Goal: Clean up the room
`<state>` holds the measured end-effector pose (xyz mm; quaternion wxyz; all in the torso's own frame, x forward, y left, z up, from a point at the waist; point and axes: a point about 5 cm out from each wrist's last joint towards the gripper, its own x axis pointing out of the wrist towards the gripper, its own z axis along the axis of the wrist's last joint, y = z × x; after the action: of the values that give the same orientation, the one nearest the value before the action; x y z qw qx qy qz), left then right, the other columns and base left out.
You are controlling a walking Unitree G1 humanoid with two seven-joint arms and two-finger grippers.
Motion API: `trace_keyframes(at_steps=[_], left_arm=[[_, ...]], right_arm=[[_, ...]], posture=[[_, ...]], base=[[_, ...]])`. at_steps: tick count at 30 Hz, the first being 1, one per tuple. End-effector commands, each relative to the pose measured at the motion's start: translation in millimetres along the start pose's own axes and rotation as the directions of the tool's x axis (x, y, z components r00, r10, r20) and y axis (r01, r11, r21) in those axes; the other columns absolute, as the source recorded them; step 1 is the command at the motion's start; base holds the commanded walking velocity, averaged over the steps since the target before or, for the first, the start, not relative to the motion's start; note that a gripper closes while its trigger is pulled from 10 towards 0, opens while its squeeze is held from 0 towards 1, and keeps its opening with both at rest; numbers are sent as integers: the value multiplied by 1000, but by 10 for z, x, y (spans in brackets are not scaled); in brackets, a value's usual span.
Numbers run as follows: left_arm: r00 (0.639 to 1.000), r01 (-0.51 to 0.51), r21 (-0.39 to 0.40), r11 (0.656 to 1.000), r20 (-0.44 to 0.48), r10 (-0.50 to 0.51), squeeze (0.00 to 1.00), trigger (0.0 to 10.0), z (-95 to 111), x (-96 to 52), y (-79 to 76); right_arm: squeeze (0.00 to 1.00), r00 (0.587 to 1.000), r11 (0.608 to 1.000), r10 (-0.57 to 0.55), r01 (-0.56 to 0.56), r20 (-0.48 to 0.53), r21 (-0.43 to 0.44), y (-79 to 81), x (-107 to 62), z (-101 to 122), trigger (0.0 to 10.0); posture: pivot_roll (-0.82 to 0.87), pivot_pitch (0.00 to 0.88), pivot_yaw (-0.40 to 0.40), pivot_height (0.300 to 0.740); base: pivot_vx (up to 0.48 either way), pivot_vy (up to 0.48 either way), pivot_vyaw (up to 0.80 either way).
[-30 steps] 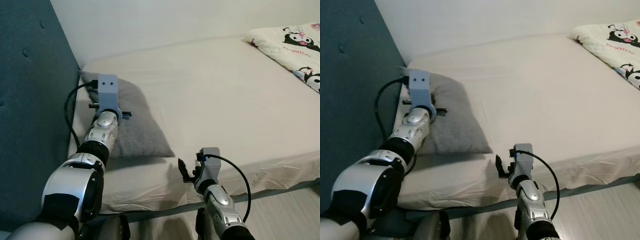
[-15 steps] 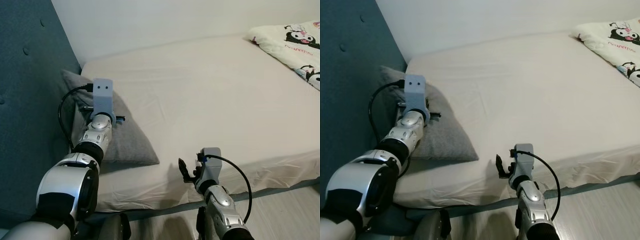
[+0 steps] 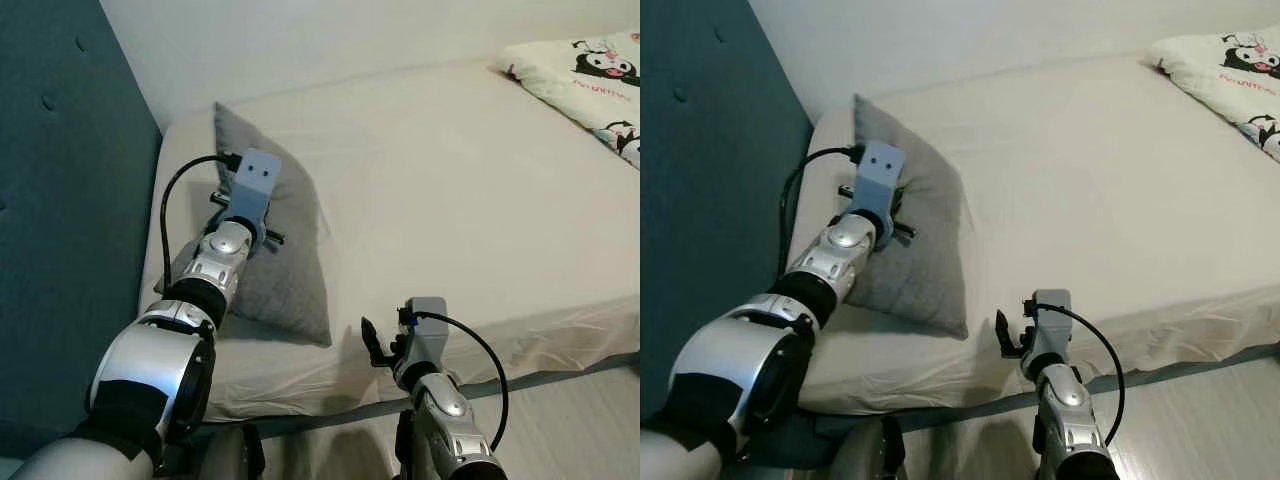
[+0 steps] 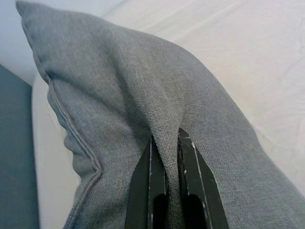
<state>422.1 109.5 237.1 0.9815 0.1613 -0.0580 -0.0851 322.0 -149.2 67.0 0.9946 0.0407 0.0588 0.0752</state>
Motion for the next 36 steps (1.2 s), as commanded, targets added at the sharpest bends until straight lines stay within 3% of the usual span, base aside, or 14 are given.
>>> trace_keyframes(at_steps=[1, 10, 23, 25, 29, 32, 33, 36], left_arm=[[997, -25, 28, 999, 74, 23, 0, 10000, 174, 30, 51], [982, -185, 108, 977, 53, 180, 0, 10000, 191, 28, 256], [961, -278, 127, 952, 46, 274, 0, 10000, 148, 2, 377], [961, -275, 119, 954, 38, 273, 0, 10000, 133, -1, 380], [964, -268, 104, 958, 27, 266, 0, 10000, 114, -3, 374], [964, -268, 101, 958, 24, 267, 0, 10000, 109, -3, 373], [964, -267, 93, 959, 21, 266, 0, 10000, 103, -5, 373], [965, -263, 79, 962, 16, 262, 0, 10000, 96, -5, 369]], right_arm=[[0, 999, 1000, 10, -10, -30, 3, 45, -36, -81, 10000], [0, 999, 1000, 9, -9, -35, 3, 49, -52, -85, 10000], [0, 999, 1000, 17, -17, -34, 8, 74, -49, -77, 10000], [0, 999, 999, 42, -41, -32, 26, 102, -54, -77, 10000], [0, 973, 973, 230, -230, 35, 6, 327, -99, 19, 10000], [0, 966, 968, 250, -251, 63, 14, 370, -108, 63, 10000], [0, 944, 953, 301, -300, 135, -34, 439, -119, 199, 10000], [0, 908, 926, 377, -371, 183, -69, 523, -141, 322, 10000]], posture=[[15, 324, 102, 582], [17, 329, 100, 582], [17, 333, 97, 582], [17, 333, 97, 582], [20, 334, 97, 582], [20, 334, 97, 582], [22, 334, 97, 582], [21, 334, 96, 582]], base=[[0, 0, 0], [0, 0, 0], [0, 0, 0], [0, 0, 0], [0, 0, 0], [0, 0, 0], [0, 0, 0], [0, 0, 0]])
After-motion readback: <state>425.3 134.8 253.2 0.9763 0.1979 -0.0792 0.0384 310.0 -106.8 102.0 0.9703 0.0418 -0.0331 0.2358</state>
